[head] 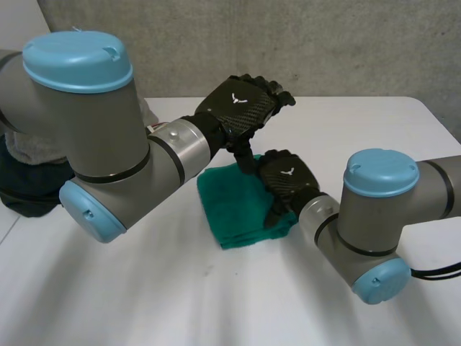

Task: Fold the laundry.

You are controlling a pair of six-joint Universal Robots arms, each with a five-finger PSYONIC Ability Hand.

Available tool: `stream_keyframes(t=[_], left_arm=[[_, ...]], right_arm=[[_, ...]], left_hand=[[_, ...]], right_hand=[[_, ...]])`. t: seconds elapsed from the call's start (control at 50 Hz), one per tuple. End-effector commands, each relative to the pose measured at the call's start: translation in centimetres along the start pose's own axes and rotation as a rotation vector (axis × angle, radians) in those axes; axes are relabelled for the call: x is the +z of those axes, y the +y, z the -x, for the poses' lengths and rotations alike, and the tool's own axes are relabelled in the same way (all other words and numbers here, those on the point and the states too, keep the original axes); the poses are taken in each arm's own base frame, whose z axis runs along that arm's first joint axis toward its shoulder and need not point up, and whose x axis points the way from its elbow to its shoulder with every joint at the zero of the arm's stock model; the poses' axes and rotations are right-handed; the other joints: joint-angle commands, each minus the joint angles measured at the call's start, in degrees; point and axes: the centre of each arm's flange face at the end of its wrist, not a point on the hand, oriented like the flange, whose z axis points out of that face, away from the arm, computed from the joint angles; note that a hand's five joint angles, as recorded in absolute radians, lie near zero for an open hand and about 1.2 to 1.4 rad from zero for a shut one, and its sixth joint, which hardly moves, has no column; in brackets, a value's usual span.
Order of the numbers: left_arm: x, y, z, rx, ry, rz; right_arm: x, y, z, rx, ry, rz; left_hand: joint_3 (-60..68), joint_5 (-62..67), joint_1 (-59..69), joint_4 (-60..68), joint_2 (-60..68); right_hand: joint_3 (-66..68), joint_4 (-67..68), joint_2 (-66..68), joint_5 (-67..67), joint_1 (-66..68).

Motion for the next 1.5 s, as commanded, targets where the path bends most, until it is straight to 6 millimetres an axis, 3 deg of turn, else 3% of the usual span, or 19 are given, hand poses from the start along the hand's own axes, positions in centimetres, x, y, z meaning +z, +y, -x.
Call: stream_keyframes(t=[0.02,0.12,0.38,0.42,0.44,0.46,0.6,0.74,0.78,0.84,0.86,0.94,1.08,1.24,1.36,1.38,1.4,1.44,1.5], left_arm=[[-0.4,-0.7,-0.1,-0.027,0.002,-0.014],[-0.5,-0.6,0.0,-0.033,0.005,-0.012],[-0.6,-0.2,0.1,-0.041,0.01,-0.002],[-0.6,-0.2,0.2,-0.042,0.01,-0.001],[-0.6,-0.2,0.1,-0.042,0.012,0.0],[-0.7,-0.2,0.1,-0.043,0.015,0.0],[-0.7,-0.4,0.2,-0.04,0.018,-0.008],[-0.7,-1.0,0.4,-0.034,0.012,-0.026],[-0.7,-1.2,0.5,-0.032,0.009,-0.031],[-0.8,-1.3,0.6,-0.035,0.007,-0.032],[-0.8,-1.3,0.7,-0.036,0.006,-0.032],[-1.0,-1.3,0.6,-0.04,0.008,-0.026],[-0.9,-1.1,0.5,-0.038,0.011,-0.02],[-0.9,-1.3,0.2,-0.041,0.02,-0.023],[-0.9,-1.3,-0.2,-0.042,0.029,-0.023],[-1.0,-1.3,-0.3,-0.042,0.031,-0.022],[-1.0,-1.3,-0.4,-0.042,0.033,-0.022],[-1.0,-1.3,-0.4,-0.043,0.033,-0.021],[-1.0,-1.3,-0.3,-0.043,0.032,-0.019]], right_arm=[[-0.4,1.1,-2.0,0.286,0.12,0.059],[-0.2,2.7,-1.5,0.42,0.117,0.121],[2.4,5.3,-1.6,0.308,0.111,0.141],[2.4,5.5,-1.7,0.309,0.115,0.144],[2.5,5.4,-1.8,0.309,0.115,0.138],[2.6,5.2,-2.2,0.317,0.122,0.127],[3.6,2.6,-5.0,0.392,0.153,-0.003],[6.7,-0.4,-10.4,0.45,0.252,-0.188],[8.0,-0.6,-13.9,0.449,0.349,-0.222],[9.2,0.0,-18.9,0.445,0.492,-0.217],[9.3,0.5,-21.8,0.441,0.56,-0.21],[9.2,2.4,-27.9,0.436,0.686,-0.196],[7.6,5.6,-35.5,0.379,0.779,-0.213],[5.5,9.1,-40.0,0.382,0.802,-0.205],[4.2,9.8,-41.9,0.375,0.831,-0.201],[3.8,9.9,-42.3,0.361,0.835,-0.198],[3.7,9.8,-42.6,0.351,0.837,-0.197],[3.5,9.9,-42.8,0.323,0.846,-0.183],[3.4,9.9,-43.2,0.219,0.878,-0.156]], left_hand=[[-1.88,-2.6,-1.84,-1.55,-1.49],[-1.88,-2.6,-1.84,-1.55,-1.49],[-1.88,-2.6,-1.84,-1.55,-1.49],[-1.88,-2.6,-1.84,-1.55,-1.49],[-1.88,-2.6,-1.84,-1.55,-1.49],[-1.88,-2.6,-1.84,-1.55,-1.49],[-1.88,-2.6,-1.84,-1.55,-1.49],[-1.88,-2.6,-1.84,-1.55,-1.49],[-1.88,-2.6,-1.84,-1.55,-1.49],[-1.88,-2.6,-1.84,-1.55,-1.49],[-1.88,-2.6,-1.84,-1.55,-1.49],[-1.88,-2.6,-1.84,-1.55,-1.49],[-1.88,-2.6,-1.84,-1.55,-1.49],[-1.88,-2.6,-1.84,-1.55,-1.49],[-1.88,-2.6,-1.84,-1.55,-1.49],[-1.88,-2.6,-1.84,-1.55,-1.49],[-1.88,-2.6,-1.84,-1.55,-1.49],[-1.88,-2.6,-1.84,-1.55,-1.49],[-1.88,-2.6,-1.84,-1.55,-1.49]], right_hand=[[-1.43,-1.57,-8.51,-2.34,-2.64],[-1.43,-1.57,-8.51,-2.34,-2.64],[-0.64,-0.79,-7.73,-1.56,-1.86],[17.97,17.82,10.88,17.06,16.76],[35.74,35.59,28.65,34.83,34.53],[68.25,68.1,61.16,67.33,67.03],[68.57,68.43,61.49,67.66,67.36],[68.57,68.43,61.49,67.66,67.36],[68.57,68.43,61.49,67.66,67.36],[68.57,68.43,61.49,67.66,67.36],[68.57,68.43,61.49,67.66,67.36],[68.57,68.43,61.49,67.66,67.36],[68.57,68.43,61.49,67.66,67.36],[68.57,68.43,61.49,67.66,67.36],[68.57,68.43,61.49,67.66,67.36],[63.56,63.41,56.47,62.64,62.34],[46.52,46.37,39.43,45.61,45.31],[-1.43,-1.57,-8.51,-2.34,-2.64],[-1.43,-1.57,-8.51,-2.34,-2.64]])
